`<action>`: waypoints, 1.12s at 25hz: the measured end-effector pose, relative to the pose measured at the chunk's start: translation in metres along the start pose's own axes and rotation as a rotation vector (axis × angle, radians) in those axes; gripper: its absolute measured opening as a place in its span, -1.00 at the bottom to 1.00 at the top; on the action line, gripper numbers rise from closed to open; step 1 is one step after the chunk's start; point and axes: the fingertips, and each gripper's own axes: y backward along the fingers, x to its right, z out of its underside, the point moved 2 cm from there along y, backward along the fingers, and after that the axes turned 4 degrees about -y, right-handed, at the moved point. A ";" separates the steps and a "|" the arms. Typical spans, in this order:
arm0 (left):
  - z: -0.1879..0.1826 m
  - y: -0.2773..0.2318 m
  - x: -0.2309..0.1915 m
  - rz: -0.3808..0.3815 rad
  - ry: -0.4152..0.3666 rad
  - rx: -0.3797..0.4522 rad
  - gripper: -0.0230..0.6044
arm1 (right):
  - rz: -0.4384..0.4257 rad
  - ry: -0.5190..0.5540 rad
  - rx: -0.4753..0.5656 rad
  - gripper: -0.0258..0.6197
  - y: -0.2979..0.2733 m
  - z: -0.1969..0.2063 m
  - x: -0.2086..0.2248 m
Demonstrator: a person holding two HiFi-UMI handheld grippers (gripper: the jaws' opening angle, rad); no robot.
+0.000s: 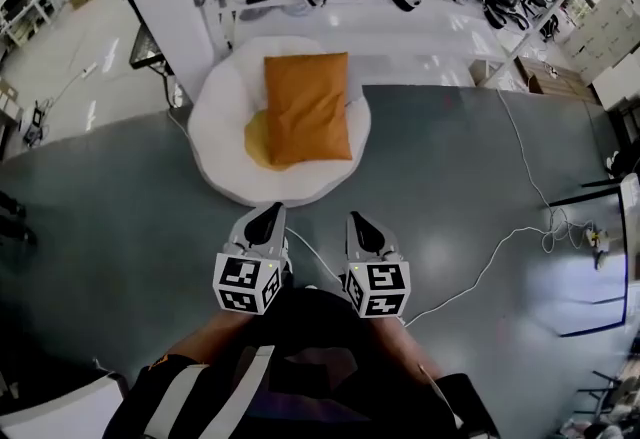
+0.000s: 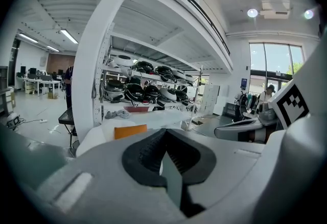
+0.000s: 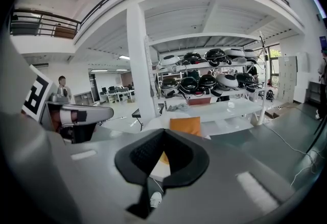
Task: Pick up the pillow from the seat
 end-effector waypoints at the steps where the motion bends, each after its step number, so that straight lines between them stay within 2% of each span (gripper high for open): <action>1: -0.003 -0.009 -0.007 0.006 0.002 -0.004 -0.93 | 0.004 -0.002 -0.006 -0.92 -0.010 -0.004 0.001; 15: -0.052 -0.116 -0.105 0.096 0.003 -0.008 -0.93 | 0.091 -0.001 -0.034 -0.92 -0.134 -0.066 0.007; 21: -0.062 -0.144 -0.140 0.111 0.011 0.010 -0.93 | 0.125 0.006 -0.018 -0.92 -0.170 -0.086 0.006; 28: -0.067 -0.160 -0.157 0.110 0.022 0.019 -0.93 | 0.126 0.023 -0.028 -0.92 -0.195 -0.096 0.008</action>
